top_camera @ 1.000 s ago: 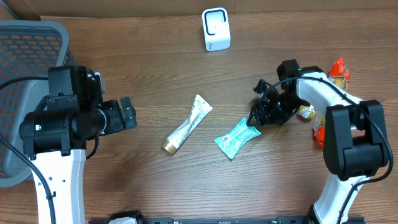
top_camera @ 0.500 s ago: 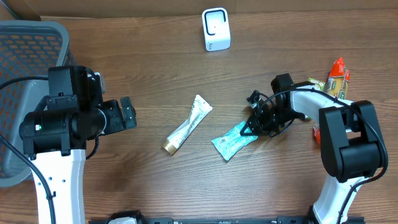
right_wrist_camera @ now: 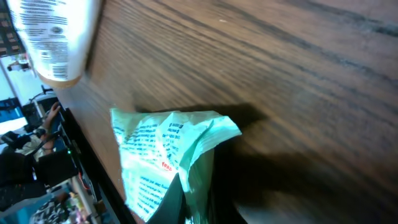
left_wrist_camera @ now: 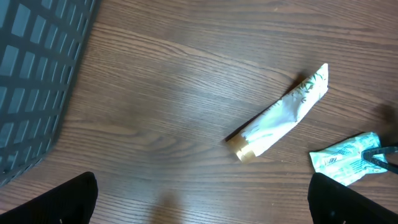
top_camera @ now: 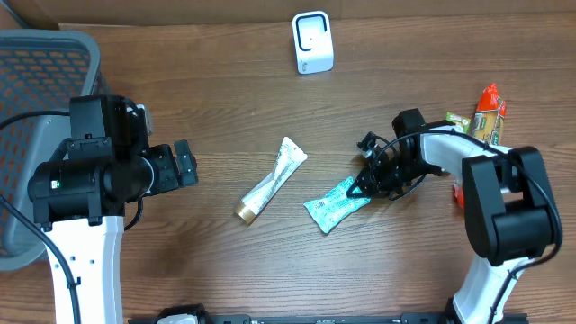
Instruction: Scan the item barcode
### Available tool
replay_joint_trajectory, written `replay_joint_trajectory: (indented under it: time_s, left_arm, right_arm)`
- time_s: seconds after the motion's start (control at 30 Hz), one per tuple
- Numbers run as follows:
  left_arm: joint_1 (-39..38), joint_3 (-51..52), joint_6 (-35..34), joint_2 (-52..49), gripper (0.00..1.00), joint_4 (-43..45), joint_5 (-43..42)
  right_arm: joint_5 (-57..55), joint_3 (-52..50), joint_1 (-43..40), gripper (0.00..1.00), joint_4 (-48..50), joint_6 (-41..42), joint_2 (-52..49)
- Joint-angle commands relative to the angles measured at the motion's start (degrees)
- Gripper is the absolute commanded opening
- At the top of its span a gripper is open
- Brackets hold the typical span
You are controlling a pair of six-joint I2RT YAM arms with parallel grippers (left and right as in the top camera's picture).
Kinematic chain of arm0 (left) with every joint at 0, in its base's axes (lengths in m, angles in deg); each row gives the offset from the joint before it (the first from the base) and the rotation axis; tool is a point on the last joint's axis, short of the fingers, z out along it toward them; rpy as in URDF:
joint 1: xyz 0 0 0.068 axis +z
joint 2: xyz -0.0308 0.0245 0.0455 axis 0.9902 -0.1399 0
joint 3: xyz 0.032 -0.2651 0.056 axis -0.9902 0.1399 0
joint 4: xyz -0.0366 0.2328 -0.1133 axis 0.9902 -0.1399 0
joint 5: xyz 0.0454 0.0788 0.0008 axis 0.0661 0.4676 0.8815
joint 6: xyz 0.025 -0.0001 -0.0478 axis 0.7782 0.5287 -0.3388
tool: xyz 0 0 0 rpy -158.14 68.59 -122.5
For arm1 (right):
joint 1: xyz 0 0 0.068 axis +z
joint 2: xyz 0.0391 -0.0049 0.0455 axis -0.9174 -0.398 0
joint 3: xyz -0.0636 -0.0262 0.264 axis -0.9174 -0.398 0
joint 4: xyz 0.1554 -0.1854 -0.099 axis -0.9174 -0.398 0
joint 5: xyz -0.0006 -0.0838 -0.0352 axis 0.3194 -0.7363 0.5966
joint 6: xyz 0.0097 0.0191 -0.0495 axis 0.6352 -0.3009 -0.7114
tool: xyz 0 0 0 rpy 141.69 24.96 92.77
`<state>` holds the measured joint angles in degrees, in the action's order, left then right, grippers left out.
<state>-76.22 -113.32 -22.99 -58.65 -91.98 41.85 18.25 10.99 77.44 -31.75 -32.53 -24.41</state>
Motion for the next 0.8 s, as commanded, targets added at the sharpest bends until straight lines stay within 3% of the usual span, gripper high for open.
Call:
replay_joint_trajectory:
  time_s: [0.0, 0.27, 0.53, 0.77]
  left_arm:
    - [0.20, -0.55, -0.98, 0.02, 1.00, 0.22, -0.22]
    - [0.20, -0.55, -0.98, 0.02, 1.00, 0.20, -0.22]
    - [0.20, -0.55, -0.98, 0.02, 0.99, 0.20, -0.22]
    - [0.20, -0.55, -0.98, 0.02, 1.00, 0.22, -0.22]
  right_arm:
    - [0.98, 0.00, -0.52, 0.04, 0.20, 2.89, 8.63]
    - [0.61, 0.00, -2.27, 0.04, 2.69, 12.96, 29.22]
    - [-1.90, -0.02, -2.29, 0.04, 4.39, 15.37, 50.25]
    - [-5.51, -0.02, -2.29, 0.04, 2.91, 17.81, 60.15]
